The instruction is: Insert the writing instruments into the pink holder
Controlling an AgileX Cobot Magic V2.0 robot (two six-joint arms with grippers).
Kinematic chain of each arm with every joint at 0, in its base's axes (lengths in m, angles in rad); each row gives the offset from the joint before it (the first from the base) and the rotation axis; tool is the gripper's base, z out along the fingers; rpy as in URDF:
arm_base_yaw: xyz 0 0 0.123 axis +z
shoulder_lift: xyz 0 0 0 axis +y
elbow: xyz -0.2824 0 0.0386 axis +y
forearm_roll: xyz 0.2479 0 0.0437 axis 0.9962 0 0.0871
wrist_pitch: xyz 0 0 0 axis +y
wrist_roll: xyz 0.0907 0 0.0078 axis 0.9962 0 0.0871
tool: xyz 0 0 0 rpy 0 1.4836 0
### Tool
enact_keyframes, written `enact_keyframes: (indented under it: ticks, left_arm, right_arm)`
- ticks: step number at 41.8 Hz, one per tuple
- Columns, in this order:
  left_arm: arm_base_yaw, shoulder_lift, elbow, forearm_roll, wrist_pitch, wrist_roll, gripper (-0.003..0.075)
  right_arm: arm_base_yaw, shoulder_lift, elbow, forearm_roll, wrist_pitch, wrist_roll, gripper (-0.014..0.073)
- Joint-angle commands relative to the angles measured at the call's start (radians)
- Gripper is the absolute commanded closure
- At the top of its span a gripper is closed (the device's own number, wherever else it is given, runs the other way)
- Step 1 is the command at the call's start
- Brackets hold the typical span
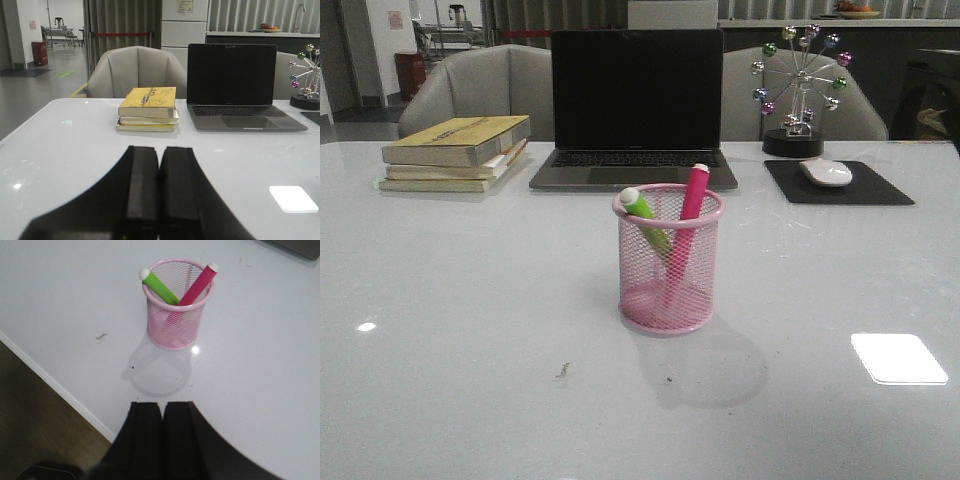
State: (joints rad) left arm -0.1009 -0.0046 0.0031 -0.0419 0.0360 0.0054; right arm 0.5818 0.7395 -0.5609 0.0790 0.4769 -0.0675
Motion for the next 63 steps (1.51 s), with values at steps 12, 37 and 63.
enact_keyframes:
  ticks: [12,37,63]
  left_arm:
    - [0.045,-0.021,0.007,-0.01,-0.097,0.0,0.0629]
    - [0.045,-0.019,0.007,-0.01,-0.097,0.0,0.0629]
    - [0.043,-0.019,0.007,-0.01,-0.097,0.0,0.0629]
  right_arm:
    - [-0.004,-0.006,-0.027,-0.009,-0.071,-0.006,0.0543]
    - [-0.004,-0.006,-0.027,-0.009,-0.071,-0.006,0.0543]
    - [-0.286,-0.351,0.234,-0.008,-0.26,-0.006,0.0543]
